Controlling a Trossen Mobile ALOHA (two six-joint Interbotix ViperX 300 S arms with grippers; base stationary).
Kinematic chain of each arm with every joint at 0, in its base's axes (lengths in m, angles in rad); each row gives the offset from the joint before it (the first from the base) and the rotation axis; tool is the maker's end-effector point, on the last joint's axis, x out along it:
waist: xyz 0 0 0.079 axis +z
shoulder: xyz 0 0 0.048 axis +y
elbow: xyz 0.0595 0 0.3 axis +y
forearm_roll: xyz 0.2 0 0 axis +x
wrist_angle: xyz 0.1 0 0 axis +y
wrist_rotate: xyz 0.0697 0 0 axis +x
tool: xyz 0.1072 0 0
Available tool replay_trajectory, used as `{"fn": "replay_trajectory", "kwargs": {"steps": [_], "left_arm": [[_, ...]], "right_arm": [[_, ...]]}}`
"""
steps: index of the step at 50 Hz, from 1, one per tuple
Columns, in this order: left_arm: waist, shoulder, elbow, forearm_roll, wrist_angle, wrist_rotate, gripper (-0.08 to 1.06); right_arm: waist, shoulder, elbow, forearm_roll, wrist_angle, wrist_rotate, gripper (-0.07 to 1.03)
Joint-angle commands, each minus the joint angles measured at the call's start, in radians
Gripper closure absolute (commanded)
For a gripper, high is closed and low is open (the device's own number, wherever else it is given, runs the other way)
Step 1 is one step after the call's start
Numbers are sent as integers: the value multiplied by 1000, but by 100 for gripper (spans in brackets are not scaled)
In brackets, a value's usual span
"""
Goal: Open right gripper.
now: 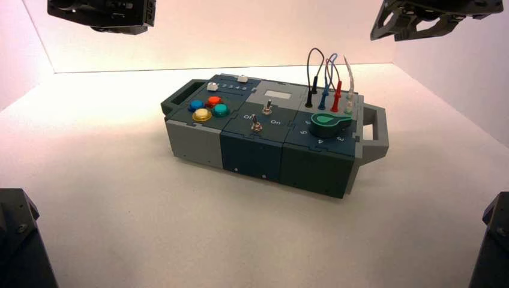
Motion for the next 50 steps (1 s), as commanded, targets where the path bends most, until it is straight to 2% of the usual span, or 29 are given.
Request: {"fn": "replay_trajectory", "kwargs": {"steps": [1,3,11,50], "left_arm": [[2,-11,-23,2,-9,2,101],[2,-11,-23,2,-9,2,101],[3,-12,-21,-2,-9,3,101],[3,-8,-26,2,-9,6,101]], "right_arm": [[3,9,-32,-2,-3,-2,12],[3,15,-34,-2,-5,-2,9],[5,20,-40,2,2,0,7],[5,40,-41,5,2,3,7]]}}
